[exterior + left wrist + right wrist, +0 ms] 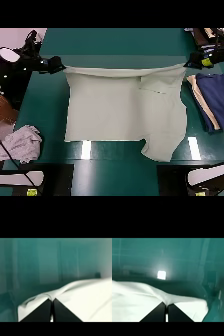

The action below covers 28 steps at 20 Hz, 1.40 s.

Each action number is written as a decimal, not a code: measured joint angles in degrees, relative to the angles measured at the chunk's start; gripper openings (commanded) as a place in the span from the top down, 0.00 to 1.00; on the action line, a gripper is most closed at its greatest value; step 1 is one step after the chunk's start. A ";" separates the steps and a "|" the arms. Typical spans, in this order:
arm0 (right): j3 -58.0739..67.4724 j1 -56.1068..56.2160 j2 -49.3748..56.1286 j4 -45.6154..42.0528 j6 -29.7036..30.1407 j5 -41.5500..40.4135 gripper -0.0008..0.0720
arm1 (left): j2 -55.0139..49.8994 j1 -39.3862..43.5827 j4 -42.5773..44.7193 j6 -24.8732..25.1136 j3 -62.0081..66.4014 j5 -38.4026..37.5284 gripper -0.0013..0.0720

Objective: Fold the shirts.

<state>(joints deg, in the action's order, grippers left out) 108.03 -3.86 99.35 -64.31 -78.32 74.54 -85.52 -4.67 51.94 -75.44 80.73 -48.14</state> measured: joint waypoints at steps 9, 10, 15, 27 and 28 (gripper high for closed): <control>-8.11 0.55 -1.99 -7.23 0.31 1.14 0.97 | -2.21 0.61 6.73 2.10 -1.99 -4.31 0.95; -11.28 0.55 -3.30 -7.65 0.33 0.46 0.97 | -2.27 0.61 7.13 2.19 -3.43 -4.83 0.95; -26.36 0.57 -9.49 -8.52 0.37 -5.11 0.95 | -2.32 0.61 8.07 2.51 -8.76 -6.19 0.95; -37.51 -3.56 -22.88 -8.74 0.35 -0.11 0.46 | 5.40 0.48 16.57 -2.69 -17.44 -20.06 0.25; -39.04 -4.42 -25.09 -8.74 0.35 0.92 0.46 | 7.72 0.48 16.96 -2.99 -20.83 -21.00 0.25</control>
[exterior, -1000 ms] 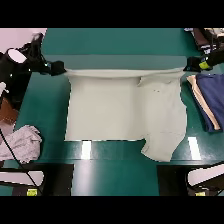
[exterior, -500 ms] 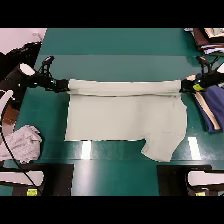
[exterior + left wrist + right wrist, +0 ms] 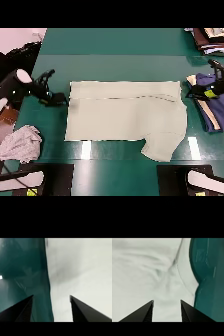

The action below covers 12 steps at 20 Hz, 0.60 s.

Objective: Fold the shirts.

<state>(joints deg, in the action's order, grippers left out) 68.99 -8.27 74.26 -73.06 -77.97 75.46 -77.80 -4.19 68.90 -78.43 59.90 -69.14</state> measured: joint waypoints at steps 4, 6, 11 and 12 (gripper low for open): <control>-7.06 -3.26 -8.33 0.37 0.68 1.42 0.46 | 9.92 0.00 0.79 -0.83 -13.99 -1.33 0.25; -10.43 -5.01 -11.61 2.25 1.53 1.86 0.46 | 14.14 0.00 0.94 -1.49 -19.87 -1.38 0.25; -14.99 -8.41 -16.68 8.04 3.15 2.05 0.46 | 18.78 0.22 -3.72 -2.10 -27.52 0.70 0.26; -15.34 -8.72 -17.44 8.61 3.32 2.16 0.46 | 18.99 0.66 -5.01 -2.10 -28.24 1.11 0.26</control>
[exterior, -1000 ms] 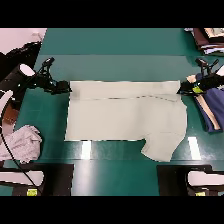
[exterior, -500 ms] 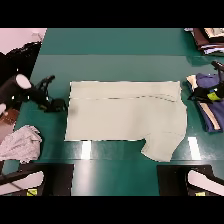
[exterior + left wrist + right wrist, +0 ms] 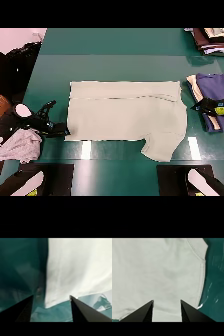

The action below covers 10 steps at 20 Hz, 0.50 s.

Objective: Fold the shirts.

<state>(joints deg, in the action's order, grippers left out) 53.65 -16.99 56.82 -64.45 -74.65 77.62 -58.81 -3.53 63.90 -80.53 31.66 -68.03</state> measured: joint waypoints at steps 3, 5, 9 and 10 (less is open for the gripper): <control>-0.57 -0.46 -1.84 0.74 0.22 0.31 0.46 | 0.48 2.34 -2.69 0.15 -2.03 1.44 0.55; -0.76 -0.57 -2.43 -0.33 0.24 1.53 0.46 | 0.35 3.43 -2.10 0.42 -2.73 3.26 0.94; -3.74 -0.79 -3.43 -7.06 -0.66 4.48 0.46 | 0.59 4.33 -2.36 0.46 -1.03 3.80 0.95; -5.46 -0.94 -3.63 -8.55 -0.85 5.09 0.46 | 0.68 4.50 -2.73 0.46 -0.15 3.85 0.95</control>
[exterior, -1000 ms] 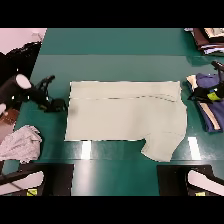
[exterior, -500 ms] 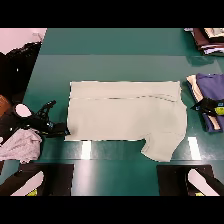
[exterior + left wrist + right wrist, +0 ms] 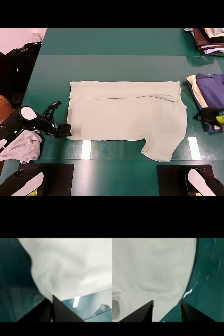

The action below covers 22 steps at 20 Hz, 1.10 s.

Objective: Fold the shirts.

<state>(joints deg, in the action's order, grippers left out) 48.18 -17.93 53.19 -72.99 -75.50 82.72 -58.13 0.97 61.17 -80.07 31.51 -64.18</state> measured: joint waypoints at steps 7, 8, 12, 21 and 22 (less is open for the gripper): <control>-14.58 -0.70 4.46 0.83 -0.46 0.94 0.47 | 0.17 0.13 -0.87 0.00 3.65 -0.48 0.95; -15.72 -0.20 5.38 1.68 -0.46 0.33 0.47 | 0.17 0.15 -0.96 0.00 3.76 -0.46 0.95; -18.01 3.23 8.52 3.87 -0.61 -1.33 0.75 | 0.17 0.15 -1.05 0.02 4.02 -0.37 0.95; -18.05 6.67 -2.21 0.28 -0.52 1.70 0.97 | 5.35 0.15 5.51 -1.05 3.96 -9.20 0.95; -17.66 6.71 -4.63 -0.72 -0.52 3.30 0.97 | 7.13 0.17 6.84 -1.44 3.96 -11.23 0.95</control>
<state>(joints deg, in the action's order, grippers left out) 30.52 -11.22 48.56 -73.71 -76.03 86.02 -51.00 1.15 68.01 -81.52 35.46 -75.42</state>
